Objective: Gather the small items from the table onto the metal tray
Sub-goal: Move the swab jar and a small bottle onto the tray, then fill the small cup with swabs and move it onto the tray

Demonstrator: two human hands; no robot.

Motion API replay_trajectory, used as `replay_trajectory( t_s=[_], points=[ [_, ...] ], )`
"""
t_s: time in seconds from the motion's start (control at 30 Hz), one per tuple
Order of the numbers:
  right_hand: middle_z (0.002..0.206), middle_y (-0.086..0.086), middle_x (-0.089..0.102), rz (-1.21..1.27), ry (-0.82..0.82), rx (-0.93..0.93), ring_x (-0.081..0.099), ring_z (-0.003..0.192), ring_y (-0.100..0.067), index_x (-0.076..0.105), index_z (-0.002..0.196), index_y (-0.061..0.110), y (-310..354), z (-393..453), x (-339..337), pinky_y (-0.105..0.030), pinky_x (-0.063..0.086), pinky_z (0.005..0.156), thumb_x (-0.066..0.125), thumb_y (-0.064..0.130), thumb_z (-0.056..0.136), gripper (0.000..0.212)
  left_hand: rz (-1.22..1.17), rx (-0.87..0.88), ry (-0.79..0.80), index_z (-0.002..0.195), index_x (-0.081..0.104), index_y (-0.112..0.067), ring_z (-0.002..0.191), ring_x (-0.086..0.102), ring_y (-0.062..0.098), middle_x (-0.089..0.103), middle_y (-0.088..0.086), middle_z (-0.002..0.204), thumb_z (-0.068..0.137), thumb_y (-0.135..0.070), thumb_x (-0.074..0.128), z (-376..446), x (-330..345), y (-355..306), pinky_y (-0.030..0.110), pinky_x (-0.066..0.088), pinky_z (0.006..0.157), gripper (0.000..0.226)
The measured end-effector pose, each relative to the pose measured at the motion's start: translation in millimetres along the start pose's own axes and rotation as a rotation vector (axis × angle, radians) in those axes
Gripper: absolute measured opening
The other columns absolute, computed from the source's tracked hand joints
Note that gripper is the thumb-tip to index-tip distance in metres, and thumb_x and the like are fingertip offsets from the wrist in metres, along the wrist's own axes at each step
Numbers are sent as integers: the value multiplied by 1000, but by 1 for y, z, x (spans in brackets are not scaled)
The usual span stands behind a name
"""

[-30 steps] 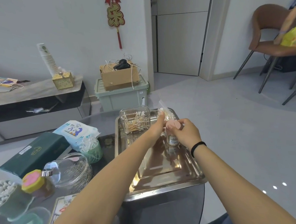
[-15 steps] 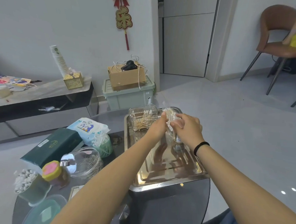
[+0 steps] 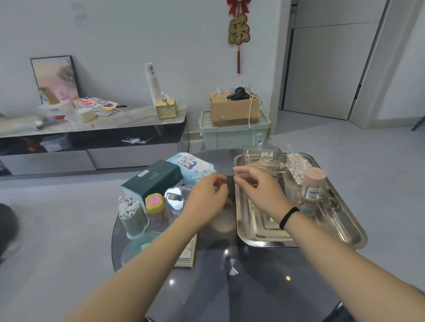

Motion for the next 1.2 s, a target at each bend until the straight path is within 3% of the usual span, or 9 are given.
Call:
replay_trajectory(
  t_s=[0.13,0.23,0.37,0.57,0.7,0.83,1.03,1.2],
  points=[
    [99,0,67,62,72,-5,62,92,-11,62,113,18,7,-2,43,-6,44,75,58,19,89,24,158,0,-97,119,60,-16,87,56,12,62,1,117,90,-18,49,-8,-40,24,23,40,81,31],
    [100,-3,67,71,95,25,62,92,-15,63,111,22,1,-1,69,-17,47,79,60,21,88,23,256,16,-152,117,63,-14,105,54,20,61,5,121,88,-12,49,-11,-57,43,29,42,93,32],
    [100,4,64,12,115,36,59,90,-12,62,114,22,-2,3,87,-19,45,78,61,24,87,27,371,32,-146,124,60,-13,124,39,26,53,7,131,89,-9,48,-10,-68,58,34,35,105,37],
    [139,0,44,-195,305,54,42,127,-16,45,135,25,-10,6,115,-39,39,106,64,40,82,58,619,-96,63,140,43,-18,138,32,28,36,3,151,94,-23,44,10,-65,79,45,24,110,46],
    [145,-2,37,-200,379,66,40,130,-16,35,142,24,-15,7,124,-36,39,107,68,43,78,75,538,-108,130,139,43,-21,131,42,29,48,4,144,95,-28,46,15,-64,88,45,25,110,45],
    [148,-2,32,-153,385,76,40,130,-16,30,144,26,-18,10,127,-35,39,107,75,42,71,88,432,-108,184,141,41,-20,128,48,27,51,4,142,91,-39,53,14,-63,92,47,35,108,55],
    [137,-2,39,-142,375,40,41,127,-18,42,136,34,-16,14,129,-38,39,107,72,42,74,69,502,-80,137,140,42,-26,129,47,23,51,-1,140,80,-52,64,16,-62,93,45,27,108,68],
    [132,2,38,-168,316,14,35,129,-19,49,130,38,-16,18,123,-44,35,109,70,41,76,58,287,-104,94,135,49,-27,124,51,22,57,0,135,63,-56,67,14,-70,92,48,38,106,80]
  ],
)
Point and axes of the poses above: each hand's wrist, its own z-axis towards the middle knuckle, its own x-axis out of the palm, y = z × x, the point moved 10 cm from there along z, towards the middle knuckle
